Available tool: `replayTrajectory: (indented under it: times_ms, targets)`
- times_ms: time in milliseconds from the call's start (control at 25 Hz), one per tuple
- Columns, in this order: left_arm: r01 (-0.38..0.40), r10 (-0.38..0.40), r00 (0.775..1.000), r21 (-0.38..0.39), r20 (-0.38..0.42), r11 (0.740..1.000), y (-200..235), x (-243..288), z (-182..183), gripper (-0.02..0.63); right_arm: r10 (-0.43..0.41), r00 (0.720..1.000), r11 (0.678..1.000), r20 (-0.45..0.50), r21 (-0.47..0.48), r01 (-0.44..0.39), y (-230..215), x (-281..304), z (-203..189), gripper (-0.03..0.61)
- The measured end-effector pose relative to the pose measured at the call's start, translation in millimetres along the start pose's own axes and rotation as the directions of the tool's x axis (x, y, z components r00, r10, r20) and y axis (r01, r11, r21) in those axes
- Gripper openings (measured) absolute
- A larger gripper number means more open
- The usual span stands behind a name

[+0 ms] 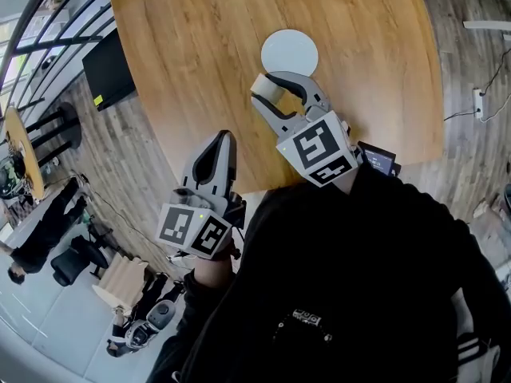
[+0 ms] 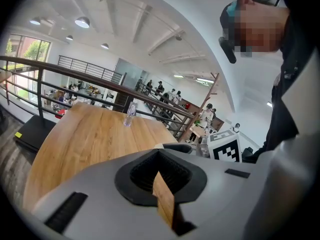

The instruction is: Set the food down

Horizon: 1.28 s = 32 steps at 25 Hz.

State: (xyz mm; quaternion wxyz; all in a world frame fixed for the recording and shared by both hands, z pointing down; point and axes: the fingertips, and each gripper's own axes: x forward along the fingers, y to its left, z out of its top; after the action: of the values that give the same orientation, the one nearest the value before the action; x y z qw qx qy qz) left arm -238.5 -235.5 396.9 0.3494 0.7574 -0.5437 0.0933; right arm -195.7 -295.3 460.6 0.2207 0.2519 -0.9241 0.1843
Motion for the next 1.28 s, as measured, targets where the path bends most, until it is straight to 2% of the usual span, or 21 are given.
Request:
replayTrajectory:
  times_ms: [760,1280]
  targets:
    - [-0.028,0.025,0.998,-0.04,-0.062,0.999,18.0,7.8,-14.8,-0.002,-0.089,0.989,0.996,-0.115,-0.002,0.089,-62.1,47.1,-59.3,0.17]
    - [-0.074,0.068,0.995,-0.096,-0.07,0.993,33.7,-2.4,-26.4,-0.002,-0.127,0.965,0.992,-0.231,-0.011,0.128,-92.3,77.2,-111.5,0.172]
